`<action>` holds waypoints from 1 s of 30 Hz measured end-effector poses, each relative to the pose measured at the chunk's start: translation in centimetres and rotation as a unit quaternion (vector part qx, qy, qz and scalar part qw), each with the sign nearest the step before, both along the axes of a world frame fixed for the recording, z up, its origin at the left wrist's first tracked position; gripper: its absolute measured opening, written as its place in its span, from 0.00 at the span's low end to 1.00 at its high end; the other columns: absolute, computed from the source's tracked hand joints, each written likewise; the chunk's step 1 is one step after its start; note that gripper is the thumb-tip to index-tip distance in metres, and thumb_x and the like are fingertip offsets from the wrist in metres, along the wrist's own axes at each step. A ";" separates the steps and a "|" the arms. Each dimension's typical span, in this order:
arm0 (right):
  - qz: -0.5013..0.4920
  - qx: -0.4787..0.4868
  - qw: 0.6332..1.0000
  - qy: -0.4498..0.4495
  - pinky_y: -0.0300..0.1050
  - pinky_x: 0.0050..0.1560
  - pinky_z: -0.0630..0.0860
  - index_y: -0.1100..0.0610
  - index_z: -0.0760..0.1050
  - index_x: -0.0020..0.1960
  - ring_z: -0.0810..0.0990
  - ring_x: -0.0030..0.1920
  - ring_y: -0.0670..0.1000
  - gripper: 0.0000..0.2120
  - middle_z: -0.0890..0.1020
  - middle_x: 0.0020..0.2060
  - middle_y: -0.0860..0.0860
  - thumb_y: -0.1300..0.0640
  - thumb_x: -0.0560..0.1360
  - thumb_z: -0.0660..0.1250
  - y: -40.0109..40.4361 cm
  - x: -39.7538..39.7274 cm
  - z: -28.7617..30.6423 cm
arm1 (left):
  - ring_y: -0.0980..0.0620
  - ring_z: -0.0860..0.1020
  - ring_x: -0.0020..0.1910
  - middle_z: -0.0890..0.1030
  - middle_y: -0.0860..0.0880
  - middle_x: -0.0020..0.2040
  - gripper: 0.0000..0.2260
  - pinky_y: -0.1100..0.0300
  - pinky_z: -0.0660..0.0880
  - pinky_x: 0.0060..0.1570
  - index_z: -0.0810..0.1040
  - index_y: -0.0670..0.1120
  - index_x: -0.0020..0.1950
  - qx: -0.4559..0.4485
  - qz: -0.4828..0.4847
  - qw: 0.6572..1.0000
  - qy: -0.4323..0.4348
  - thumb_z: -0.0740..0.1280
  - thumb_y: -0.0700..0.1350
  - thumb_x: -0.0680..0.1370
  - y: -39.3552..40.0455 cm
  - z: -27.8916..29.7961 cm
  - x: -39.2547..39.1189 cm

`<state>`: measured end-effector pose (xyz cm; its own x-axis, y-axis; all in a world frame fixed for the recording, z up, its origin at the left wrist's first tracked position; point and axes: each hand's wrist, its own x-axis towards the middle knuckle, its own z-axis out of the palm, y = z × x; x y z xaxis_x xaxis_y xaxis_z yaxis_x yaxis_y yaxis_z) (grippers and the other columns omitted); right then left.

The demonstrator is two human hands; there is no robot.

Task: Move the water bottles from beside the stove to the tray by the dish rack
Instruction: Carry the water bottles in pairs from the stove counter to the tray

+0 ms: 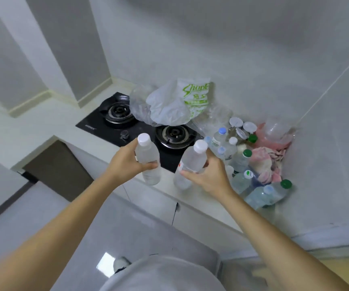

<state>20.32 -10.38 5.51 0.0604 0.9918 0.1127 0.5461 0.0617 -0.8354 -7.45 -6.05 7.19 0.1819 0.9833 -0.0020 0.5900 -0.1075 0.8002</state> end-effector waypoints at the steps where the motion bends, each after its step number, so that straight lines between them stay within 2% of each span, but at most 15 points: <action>1: 0.026 0.005 1.000 0.002 0.54 0.50 0.83 0.47 0.76 0.59 0.85 0.49 0.47 0.31 0.85 0.48 0.45 0.36 0.61 0.81 0.7 -1.4 0.9 | 0.54 0.82 0.53 0.83 0.61 0.53 0.26 0.51 0.80 0.45 0.76 0.61 0.61 0.008 0.014 1.000 0.000 0.81 0.60 0.67 -0.6 1.0 -1.4; 5: 0.121 0.021 0.992 0.031 0.56 0.53 0.83 0.46 0.78 0.60 0.85 0.51 0.47 0.31 0.85 0.50 0.44 0.40 0.61 0.84 3.2 -8.5 4.0 | 0.61 0.81 0.54 0.83 0.61 0.55 0.25 0.51 0.81 0.55 0.76 0.60 0.62 0.029 0.062 0.997 -0.021 0.82 0.56 0.69 -2.9 4.6 -8.0; 8: 0.187 0.024 0.981 0.052 0.56 0.54 0.83 0.47 0.79 0.58 0.86 0.50 0.47 0.28 0.86 0.50 0.45 0.46 0.62 0.86 4.2 -15.1 5.9 | 0.59 0.83 0.53 0.85 0.58 0.54 0.24 0.47 0.82 0.56 0.79 0.60 0.60 0.044 0.089 0.995 -0.029 0.83 0.54 0.68 -4.6 7.2 -13.8; 13: 0.278 0.020 0.959 0.055 0.54 0.56 0.84 0.45 0.78 0.59 0.86 0.53 0.48 0.31 0.86 0.52 0.44 0.44 0.60 0.86 5.5 -28.0 8.1 | 0.53 0.84 0.51 0.86 0.53 0.51 0.23 0.42 0.82 0.54 0.81 0.54 0.57 0.058 0.160 0.984 -0.048 0.84 0.50 0.66 -7.0 9.2 -25.7; 18: 0.369 0.039 0.928 0.036 0.55 0.57 0.83 0.43 0.77 0.63 0.84 0.56 0.46 0.34 0.85 0.55 0.41 0.41 0.61 0.85 6.3 -43.0 9.6 | 0.52 0.83 0.53 0.85 0.53 0.52 0.24 0.48 0.82 0.55 0.80 0.53 0.58 0.077 0.230 0.969 -0.046 0.85 0.45 0.67 -10.4 10.0 -39.1; 22: 0.423 0.051 0.904 0.038 0.55 0.57 0.84 0.43 0.77 0.63 0.84 0.56 0.44 0.36 0.84 0.55 0.39 0.37 0.59 0.84 5.8 -56.1 10.7 | 0.56 0.82 0.53 0.85 0.57 0.53 0.25 0.56 0.79 0.51 0.80 0.57 0.58 0.099 0.318 0.942 -0.029 0.85 0.48 0.65 -14.2 11.0 -49.4; 24: 0.444 0.046 0.893 0.051 0.55 0.56 0.84 0.43 0.77 0.62 0.84 0.55 0.44 0.35 0.85 0.55 0.39 0.37 0.59 0.84 5.3 -61.2 11.1 | 0.58 0.83 0.51 0.85 0.60 0.51 0.25 0.55 0.81 0.50 0.81 0.60 0.56 0.103 0.362 0.926 -0.016 0.85 0.51 0.63 -15.6 11.5 -53.1; 27: 0.480 0.040 0.875 0.059 0.54 0.54 0.84 0.45 0.79 0.61 0.85 0.53 0.44 0.33 0.86 0.53 0.41 0.38 0.60 0.85 4.7 -69.3 11.2 | 0.56 0.85 0.48 0.87 0.58 0.47 0.23 0.48 0.84 0.48 0.82 0.56 0.52 0.102 0.427 0.898 -0.008 0.84 0.54 0.60 -17.6 11.7 -59.2; 30: 0.525 0.036 0.849 0.058 0.53 0.54 0.85 0.44 0.79 0.60 0.85 0.53 0.43 0.32 0.86 0.52 0.40 0.39 0.60 0.85 4.2 -77.0 11.2 | 0.55 0.85 0.47 0.87 0.57 0.47 0.22 0.46 0.83 0.50 0.82 0.55 0.51 0.103 0.482 0.870 -0.005 0.84 0.54 0.60 -19.8 11.4 -64.9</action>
